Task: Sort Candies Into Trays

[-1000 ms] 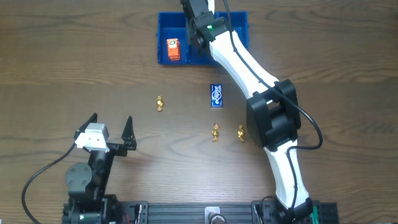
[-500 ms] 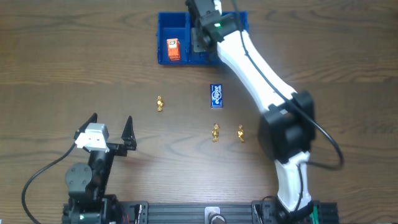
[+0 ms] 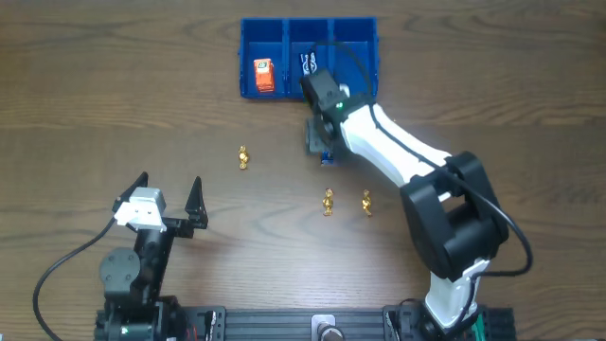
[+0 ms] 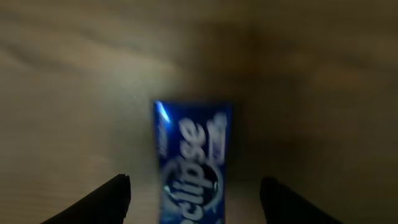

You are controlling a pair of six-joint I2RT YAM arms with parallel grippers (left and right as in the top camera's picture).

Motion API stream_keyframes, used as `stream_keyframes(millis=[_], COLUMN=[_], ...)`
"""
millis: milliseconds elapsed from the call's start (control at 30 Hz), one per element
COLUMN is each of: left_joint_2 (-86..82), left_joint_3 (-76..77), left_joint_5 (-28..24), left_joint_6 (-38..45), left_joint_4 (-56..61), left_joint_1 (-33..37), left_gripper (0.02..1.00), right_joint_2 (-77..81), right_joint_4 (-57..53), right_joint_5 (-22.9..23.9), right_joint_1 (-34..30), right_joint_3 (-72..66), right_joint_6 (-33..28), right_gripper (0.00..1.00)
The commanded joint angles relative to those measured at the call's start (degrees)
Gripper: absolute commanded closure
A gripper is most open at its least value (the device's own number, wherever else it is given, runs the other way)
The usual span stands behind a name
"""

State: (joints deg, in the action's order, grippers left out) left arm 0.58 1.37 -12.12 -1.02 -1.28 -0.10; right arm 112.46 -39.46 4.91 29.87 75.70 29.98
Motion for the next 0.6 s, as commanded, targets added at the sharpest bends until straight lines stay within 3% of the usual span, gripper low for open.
stream_keyframes(millis=[33, 400, 600], left_joint_2=[-0.4, -0.4, -0.4], left_joint_3=[-1.1, -1.1, -1.1], left_joint_5=[-1.0, -1.0, -1.0], left_joint_6=[0.9, 0.9, 0.9], left_joint_4=[-1.9, -1.9, -1.9], left_joint_1=[0.2, 0.2, 0.2], left_gripper=[0.02, 0.02, 0.02], right_joint_2=[-0.5, 2.5, 2.6], right_joint_4=[1.5, 2.2, 2.9], right_joint_5=[-1.2, -1.2, -1.2], right_joint_1=[0.1, 0.4, 0.4], right_joint_3=[-1.2, -1.2, -1.2], right_joint_6=[1.9, 2.0, 2.0], right_gripper=[0.308, 0.314, 0.476])
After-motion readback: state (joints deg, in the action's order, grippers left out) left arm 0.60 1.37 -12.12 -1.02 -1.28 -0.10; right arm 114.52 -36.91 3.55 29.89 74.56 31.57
